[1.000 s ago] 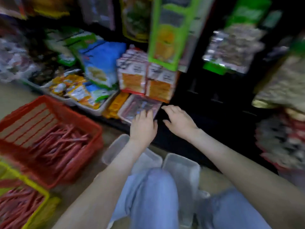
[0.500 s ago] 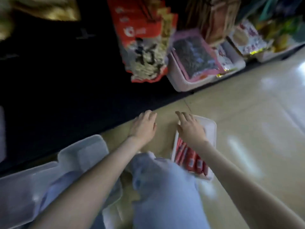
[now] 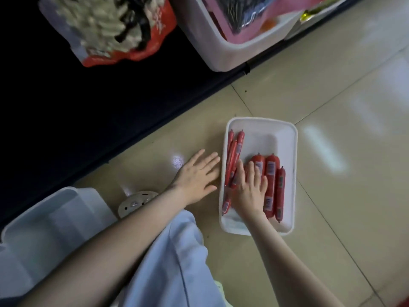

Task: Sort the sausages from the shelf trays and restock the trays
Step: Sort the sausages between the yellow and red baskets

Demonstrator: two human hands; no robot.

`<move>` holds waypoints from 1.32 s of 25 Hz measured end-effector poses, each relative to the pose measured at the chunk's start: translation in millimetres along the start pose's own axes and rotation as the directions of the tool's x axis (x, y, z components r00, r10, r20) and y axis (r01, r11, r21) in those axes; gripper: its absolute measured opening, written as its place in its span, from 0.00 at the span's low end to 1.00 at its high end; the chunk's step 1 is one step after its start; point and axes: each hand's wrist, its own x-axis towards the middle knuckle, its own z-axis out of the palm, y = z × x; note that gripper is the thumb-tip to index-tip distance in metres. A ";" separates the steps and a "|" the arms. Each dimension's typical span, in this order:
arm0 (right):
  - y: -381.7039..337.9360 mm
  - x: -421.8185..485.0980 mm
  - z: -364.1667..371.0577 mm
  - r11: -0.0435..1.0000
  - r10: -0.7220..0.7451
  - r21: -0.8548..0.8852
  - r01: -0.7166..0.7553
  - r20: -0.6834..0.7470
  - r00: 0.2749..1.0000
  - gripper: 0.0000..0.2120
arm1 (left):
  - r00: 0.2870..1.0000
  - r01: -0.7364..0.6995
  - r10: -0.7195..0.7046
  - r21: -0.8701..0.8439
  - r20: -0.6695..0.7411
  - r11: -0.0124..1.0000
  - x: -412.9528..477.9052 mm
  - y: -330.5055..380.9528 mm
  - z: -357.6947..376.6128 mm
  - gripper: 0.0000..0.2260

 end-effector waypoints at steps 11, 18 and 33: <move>9.2 14.3 1.7 0.784 0.361 0.467 -0.408 0.192 0.913 0.19 | 0.924 -0.068 -0.156 -0.551 -0.350 0.832 0.8 -8.9 5.5 0.28; -38.4 5.0 -71.2 0.369 -0.084 0.929 -0.011 0.045 0.995 0.17 | 0.988 0.095 -0.081 -0.926 0.134 -0.367 18.6 1.5 -33.9 0.20; -0.1 -4.2 -51.1 0.583 0.196 0.766 -0.272 0.192 0.962 0.43 | 0.876 0.074 -0.309 -0.735 0.371 -0.674 -54.7 -57.9 -26.3 0.14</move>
